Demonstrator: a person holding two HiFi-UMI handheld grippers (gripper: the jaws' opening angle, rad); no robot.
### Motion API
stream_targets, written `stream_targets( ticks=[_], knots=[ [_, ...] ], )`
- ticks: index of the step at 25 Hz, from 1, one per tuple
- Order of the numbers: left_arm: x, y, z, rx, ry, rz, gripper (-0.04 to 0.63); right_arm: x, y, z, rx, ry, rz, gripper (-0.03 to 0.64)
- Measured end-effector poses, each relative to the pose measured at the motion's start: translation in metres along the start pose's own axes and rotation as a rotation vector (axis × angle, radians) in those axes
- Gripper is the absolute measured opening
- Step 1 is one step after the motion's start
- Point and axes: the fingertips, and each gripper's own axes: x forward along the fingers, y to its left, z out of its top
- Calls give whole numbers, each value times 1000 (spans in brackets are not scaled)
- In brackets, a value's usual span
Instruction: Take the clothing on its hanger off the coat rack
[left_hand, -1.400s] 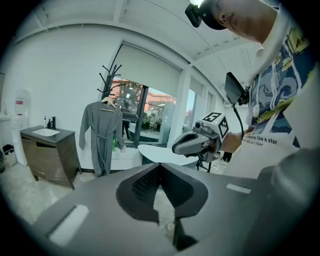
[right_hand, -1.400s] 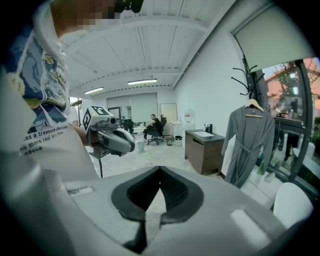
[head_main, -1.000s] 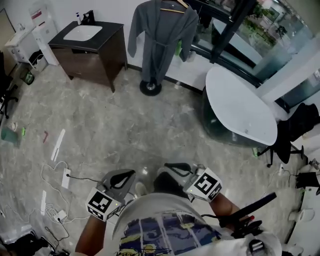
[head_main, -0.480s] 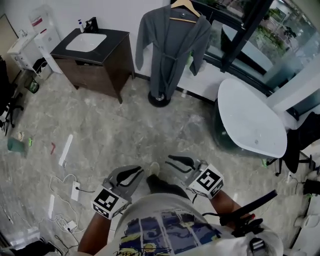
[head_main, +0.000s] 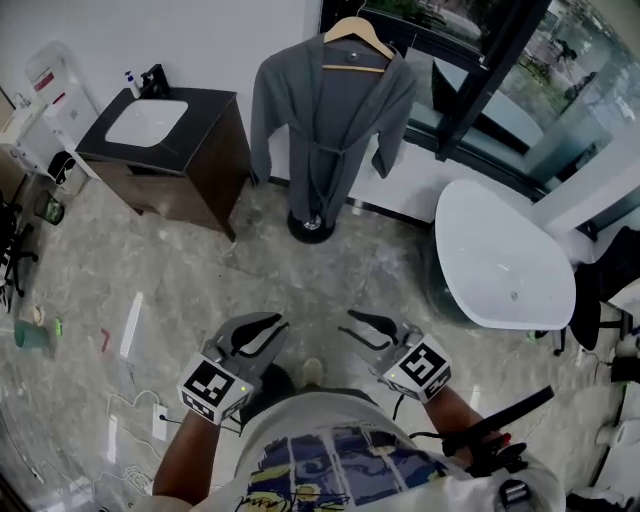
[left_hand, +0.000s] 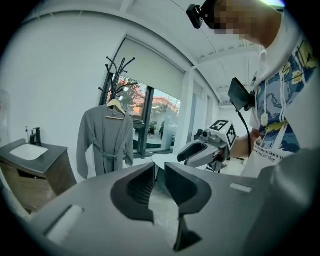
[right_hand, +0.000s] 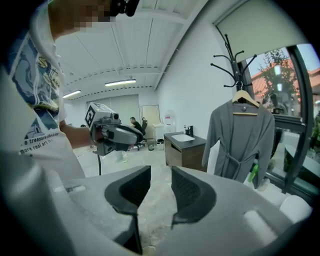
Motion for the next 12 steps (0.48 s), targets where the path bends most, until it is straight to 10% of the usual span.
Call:
stream_targets(
  ticks=[12],
  knots=[
    [84,209,111,200,-31,-92,127,50,-119,42,164,-65,-298,121]
  ],
)
